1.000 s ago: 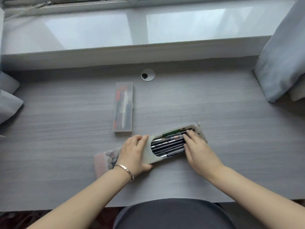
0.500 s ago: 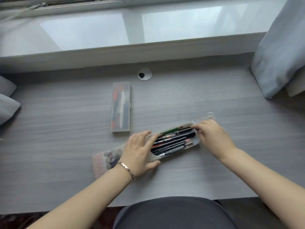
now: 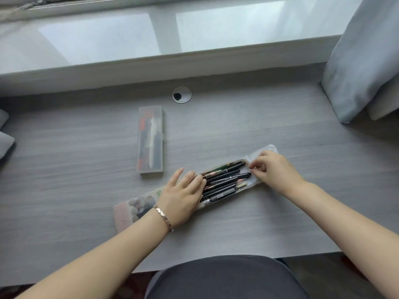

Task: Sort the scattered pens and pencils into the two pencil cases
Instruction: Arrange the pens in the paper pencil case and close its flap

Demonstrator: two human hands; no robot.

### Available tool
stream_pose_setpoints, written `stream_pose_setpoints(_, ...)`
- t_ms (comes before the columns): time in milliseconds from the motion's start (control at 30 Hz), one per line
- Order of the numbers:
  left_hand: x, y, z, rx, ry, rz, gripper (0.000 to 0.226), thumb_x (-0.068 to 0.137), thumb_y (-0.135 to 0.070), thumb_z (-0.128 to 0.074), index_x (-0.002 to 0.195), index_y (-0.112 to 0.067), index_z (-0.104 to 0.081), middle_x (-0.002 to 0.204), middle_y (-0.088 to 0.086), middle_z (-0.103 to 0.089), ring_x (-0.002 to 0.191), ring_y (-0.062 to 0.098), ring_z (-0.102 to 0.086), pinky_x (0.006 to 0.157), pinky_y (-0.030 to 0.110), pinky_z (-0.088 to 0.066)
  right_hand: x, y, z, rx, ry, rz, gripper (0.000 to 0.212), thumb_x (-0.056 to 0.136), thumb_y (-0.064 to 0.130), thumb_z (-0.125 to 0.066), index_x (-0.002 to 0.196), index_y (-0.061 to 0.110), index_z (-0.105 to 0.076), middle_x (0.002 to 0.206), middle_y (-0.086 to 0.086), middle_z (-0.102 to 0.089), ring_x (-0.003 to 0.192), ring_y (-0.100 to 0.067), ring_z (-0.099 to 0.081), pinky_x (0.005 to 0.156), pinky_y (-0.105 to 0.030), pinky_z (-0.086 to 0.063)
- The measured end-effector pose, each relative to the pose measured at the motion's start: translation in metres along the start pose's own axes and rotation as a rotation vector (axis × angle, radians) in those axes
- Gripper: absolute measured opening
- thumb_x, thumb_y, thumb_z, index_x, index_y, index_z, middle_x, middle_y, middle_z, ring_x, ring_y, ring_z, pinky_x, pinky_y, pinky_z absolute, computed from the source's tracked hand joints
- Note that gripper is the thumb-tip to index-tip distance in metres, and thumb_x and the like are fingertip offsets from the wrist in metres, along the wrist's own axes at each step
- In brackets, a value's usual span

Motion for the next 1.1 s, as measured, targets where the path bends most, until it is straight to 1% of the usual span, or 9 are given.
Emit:
stream_pose_setpoints(100, 0.004, 0.003, 0.004, -0.018, -0.036, 0.07, 0.018, 0.071, -0.017, -0.064, 0.086, -0.012, -0.072, 0.094, 0.004, -0.072, 0.097, 0.022, -0.047, 0.093, 0.039, -0.037, 0.003, 0.001, -0.001, -0.038, 0.072, -0.009, 0.014, 0.082, 0.013, -0.063, 0.092, 0.008, -0.071, 0.086, 0.001, -0.045, 0.078, -0.016, -0.047, 0.064, -0.015, -0.027)
stream_pose_setpoints(200, 0.012, 0.007, 0.011, -0.1, -0.074, 0.168, 0.003, 0.064, -0.018, -0.069, 0.064, -0.016, -0.068, 0.082, 0.002, -0.07, 0.085, 0.02, -0.046, 0.081, 0.032, -0.038, 0.002, 0.007, -0.005, -0.157, 0.189, -0.003, 0.02, 0.083, 0.022, -0.061, 0.101, 0.016, -0.068, 0.094, 0.001, -0.041, 0.098, -0.021, -0.051, 0.071, -0.02, -0.03)
stream_pose_setpoints(267, 0.014, 0.006, 0.012, -0.141, -0.074, 0.168, 0.009, 0.06, -0.014, -0.072, 0.057, -0.017, -0.064, 0.078, 0.001, -0.069, 0.078, 0.019, -0.046, 0.074, 0.03, -0.036, 0.002, 0.012, -0.006, -0.256, 0.231, -0.005, 0.023, 0.084, 0.025, -0.058, 0.106, 0.021, -0.064, 0.105, -0.003, -0.045, 0.106, -0.022, -0.049, 0.07, -0.025, -0.035)
stream_pose_setpoints(433, 0.01, 0.0, 0.004, -0.22, -0.002, 0.106, 0.012, 0.064, -0.019, -0.067, 0.075, -0.022, -0.071, 0.071, -0.007, -0.067, 0.073, 0.012, -0.041, 0.066, 0.023, -0.029, 0.005, 0.019, -0.008, -0.363, 0.277, -0.032, 0.023, 0.087, 0.025, -0.055, 0.108, 0.019, -0.061, 0.118, -0.008, -0.045, 0.109, -0.026, -0.05, 0.072, -0.031, -0.038)
stream_pose_setpoints(567, 0.001, 0.005, 0.002, -0.274, 0.063, 0.161, 0.026, 0.074, -0.035, -0.05, 0.085, -0.023, -0.07, 0.078, -0.008, -0.069, 0.074, 0.014, -0.057, 0.072, 0.025, -0.032, 0.009, 0.029, -0.011, -0.425, 0.266, 0.069, 0.024, 0.092, 0.02, -0.049, 0.112, 0.01, -0.055, 0.119, -0.011, -0.044, 0.107, -0.029, -0.05, 0.071, -0.031, -0.038)
stream_pose_setpoints(733, -0.011, -0.002, 0.0, -0.375, 0.027, 0.116, 0.041, 0.065, -0.031, -0.064, 0.105, -0.03, -0.054, 0.108, -0.009, -0.057, 0.093, 0.014, -0.046, 0.082, 0.031, -0.033, 0.017, 0.031, -0.006, -0.139, 0.2, 0.079, 0.018, 0.093, 0.018, -0.047, 0.106, 0.009, -0.053, 0.112, -0.009, -0.057, 0.106, -0.025, -0.052, 0.088, -0.033, -0.041)
stream_pose_setpoints(833, -0.012, -0.004, -0.002, -0.433, 0.025, 0.122, 0.05, 0.06, -0.027, -0.069, 0.106, -0.032, -0.052, 0.117, -0.01, -0.046, 0.101, 0.015, -0.046, 0.085, 0.033, -0.036, 0.019, 0.03, -0.002, 0.096, 0.183, 0.034, 0.01, 0.087, 0.012, -0.056, 0.097, 0.012, -0.058, 0.086, -0.001, -0.06, 0.088, -0.018, -0.056, 0.076, -0.021, -0.04)
stream_pose_setpoints(967, -0.015, 0.001, 0.001, -0.47, 0.034, 0.155, 0.041, 0.069, -0.032, -0.057, 0.109, -0.024, -0.051, 0.126, -0.001, -0.043, 0.114, 0.022, -0.044, 0.088, 0.035, -0.045, 0.018, 0.024, -0.006, 0.416, 0.195, -0.064, 0.013, 0.083, 0.003, -0.06, 0.093, 0.011, -0.061, 0.074, -0.007, -0.064, 0.07, -0.02, -0.063, 0.072, -0.025, -0.05)
stream_pose_setpoints(1100, -0.021, 0.014, -0.003, -0.443, 0.166, 0.357, 0.07, 0.067, -0.05, -0.052, 0.125, -0.012, -0.042, 0.127, 0.005, -0.049, 0.113, 0.02, -0.042, 0.096, 0.03, -0.033, 0.017, 0.017, -0.01, 0.672, 0.2, -0.173, 0.017, 0.086, -0.008, -0.051, 0.1, -0.005, -0.06, 0.066, -0.007, -0.06, 0.049, -0.004, -0.059, 0.054, -0.011, -0.05)
Point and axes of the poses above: each hand's wrist, its own x-axis towards the middle knuckle, its own z-axis out of the back of the hand, y = z × x, the point moved 6 cm from there along x, towards the middle knuckle
